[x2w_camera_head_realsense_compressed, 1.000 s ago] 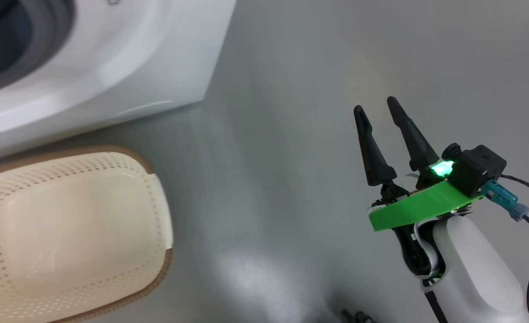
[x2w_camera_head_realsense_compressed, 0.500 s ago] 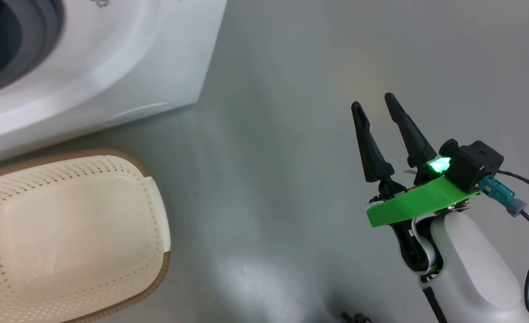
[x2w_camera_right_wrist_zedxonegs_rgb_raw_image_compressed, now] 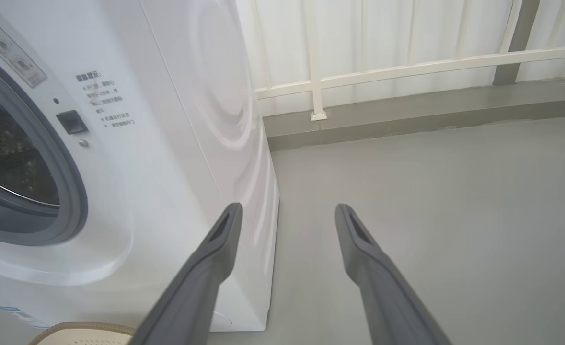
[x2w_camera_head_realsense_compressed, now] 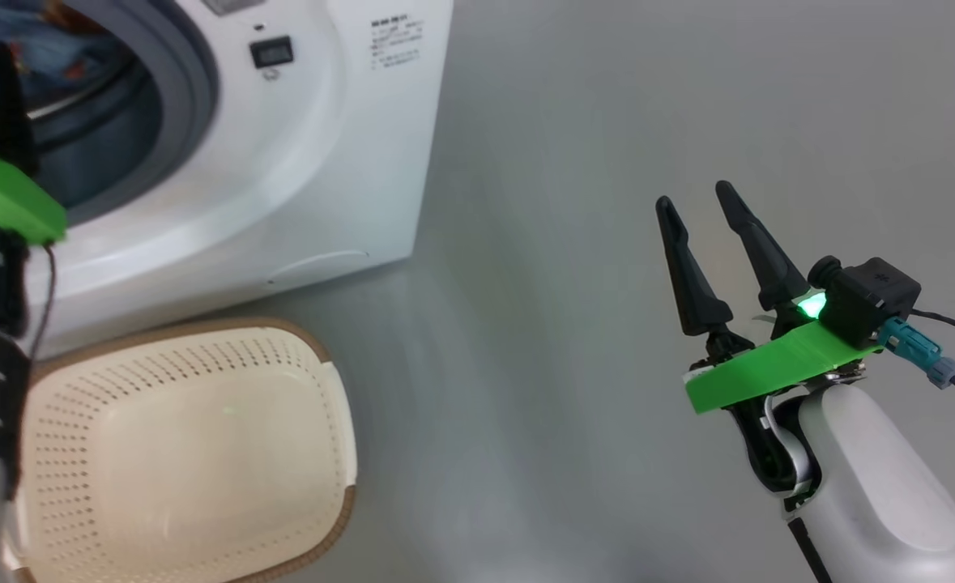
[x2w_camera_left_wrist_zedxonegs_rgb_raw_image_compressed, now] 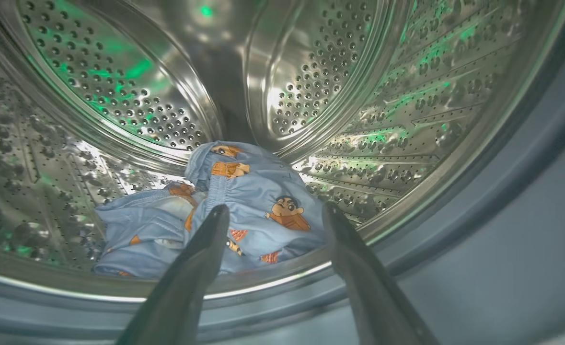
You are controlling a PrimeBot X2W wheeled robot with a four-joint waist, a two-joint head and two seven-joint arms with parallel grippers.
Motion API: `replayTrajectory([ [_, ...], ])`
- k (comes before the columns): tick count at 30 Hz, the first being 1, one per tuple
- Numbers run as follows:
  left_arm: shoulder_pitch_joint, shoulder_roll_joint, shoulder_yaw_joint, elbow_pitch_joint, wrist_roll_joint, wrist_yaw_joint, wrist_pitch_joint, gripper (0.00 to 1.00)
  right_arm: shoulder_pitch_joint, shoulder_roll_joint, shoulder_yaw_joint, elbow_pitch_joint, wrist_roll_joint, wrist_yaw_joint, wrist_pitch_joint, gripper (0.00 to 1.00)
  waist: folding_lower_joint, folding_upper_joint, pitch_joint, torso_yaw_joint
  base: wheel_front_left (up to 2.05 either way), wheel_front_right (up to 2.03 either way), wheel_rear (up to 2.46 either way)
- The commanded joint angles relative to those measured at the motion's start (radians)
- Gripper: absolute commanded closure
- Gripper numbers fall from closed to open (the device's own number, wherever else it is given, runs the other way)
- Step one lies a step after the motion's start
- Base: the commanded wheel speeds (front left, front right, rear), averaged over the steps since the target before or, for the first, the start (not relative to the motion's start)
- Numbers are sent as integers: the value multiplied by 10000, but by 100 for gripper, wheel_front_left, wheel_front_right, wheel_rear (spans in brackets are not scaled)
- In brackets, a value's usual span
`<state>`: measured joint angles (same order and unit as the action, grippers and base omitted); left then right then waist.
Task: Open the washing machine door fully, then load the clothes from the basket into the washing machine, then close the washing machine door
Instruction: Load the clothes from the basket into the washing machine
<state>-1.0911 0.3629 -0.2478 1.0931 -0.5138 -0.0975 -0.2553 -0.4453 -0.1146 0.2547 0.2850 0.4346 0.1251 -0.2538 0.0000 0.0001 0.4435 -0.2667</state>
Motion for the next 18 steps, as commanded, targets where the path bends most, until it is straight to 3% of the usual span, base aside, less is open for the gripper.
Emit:
replayTrajectory([
  [1, 379, 250, 271, -418, 0, -13, -63, 0, 199, -175, 121, -127, 88, 56, -80, 0, 0, -1, -853, 577, 0, 0, 0],
  [18, 4319, -512, 1222, -3303, 794, 405, -64, 0, 1233, -751, -66, 217, 425, 56, -80, 0, 0, -1, -3059, 1778, 0, 0, 0],
])
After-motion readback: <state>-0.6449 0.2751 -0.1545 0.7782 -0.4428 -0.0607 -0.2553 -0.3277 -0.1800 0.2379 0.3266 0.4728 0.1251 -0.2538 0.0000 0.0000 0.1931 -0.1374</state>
